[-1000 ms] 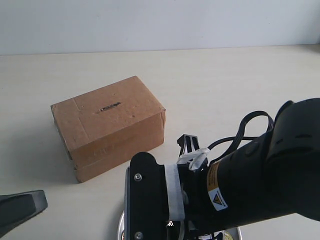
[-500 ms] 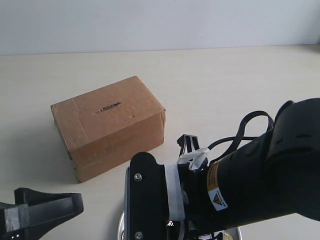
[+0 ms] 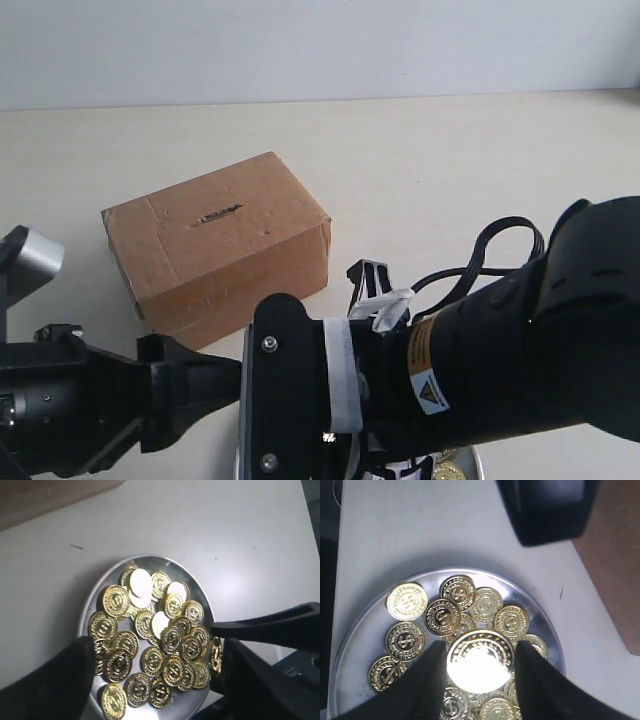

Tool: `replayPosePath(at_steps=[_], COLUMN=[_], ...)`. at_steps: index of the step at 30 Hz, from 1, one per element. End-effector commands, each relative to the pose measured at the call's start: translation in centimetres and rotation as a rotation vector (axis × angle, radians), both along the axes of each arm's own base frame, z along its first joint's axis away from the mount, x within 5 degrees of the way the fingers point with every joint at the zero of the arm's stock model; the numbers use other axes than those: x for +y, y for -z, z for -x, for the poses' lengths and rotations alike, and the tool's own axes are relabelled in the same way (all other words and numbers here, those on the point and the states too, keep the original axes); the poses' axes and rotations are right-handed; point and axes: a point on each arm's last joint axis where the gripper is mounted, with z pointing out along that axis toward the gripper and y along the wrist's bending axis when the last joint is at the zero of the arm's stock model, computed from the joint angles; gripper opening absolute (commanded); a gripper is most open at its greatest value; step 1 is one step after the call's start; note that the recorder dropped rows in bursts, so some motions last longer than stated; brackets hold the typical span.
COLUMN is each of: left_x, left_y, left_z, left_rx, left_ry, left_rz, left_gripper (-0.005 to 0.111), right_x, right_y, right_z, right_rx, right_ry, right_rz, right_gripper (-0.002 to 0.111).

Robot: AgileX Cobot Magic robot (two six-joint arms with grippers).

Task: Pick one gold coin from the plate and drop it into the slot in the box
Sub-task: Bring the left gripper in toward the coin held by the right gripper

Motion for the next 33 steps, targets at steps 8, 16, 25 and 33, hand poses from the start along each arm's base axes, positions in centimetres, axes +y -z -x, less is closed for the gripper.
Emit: replayPosePath(at_steps=[8, 16, 25, 33], left_x=[-2.2, -2.3, -1.8, 1.5], left_y=[0.2, 0.1, -0.9, -2.3], left_z=[0.2, 0.2, 0.3, -0.4], left_rx=[0.040, 0.084, 0.042, -0.046], left_ry=[0.044, -0.001, 0.009, 0.015], left_rz=[-0.015, 0.022, 0.058, -0.031], left_gripper=[0.068, 0.053, 0.048, 0.001], right_x=[0.3, 0.5, 0.5, 0.5], right_y=[-0.6, -0.7, -0.7, -0.7], right_z=[-0.3, -0.4, -0.4, -0.4], right_rx=[-0.036, -0.049, -0.049, -0.049], right_ry=[0.016, 0.019, 0.019, 0.019], right_rz=[-0.057, -0.076, -0.076, -0.076], right_gripper=[0.024, 0.024, 0.024, 0.024])
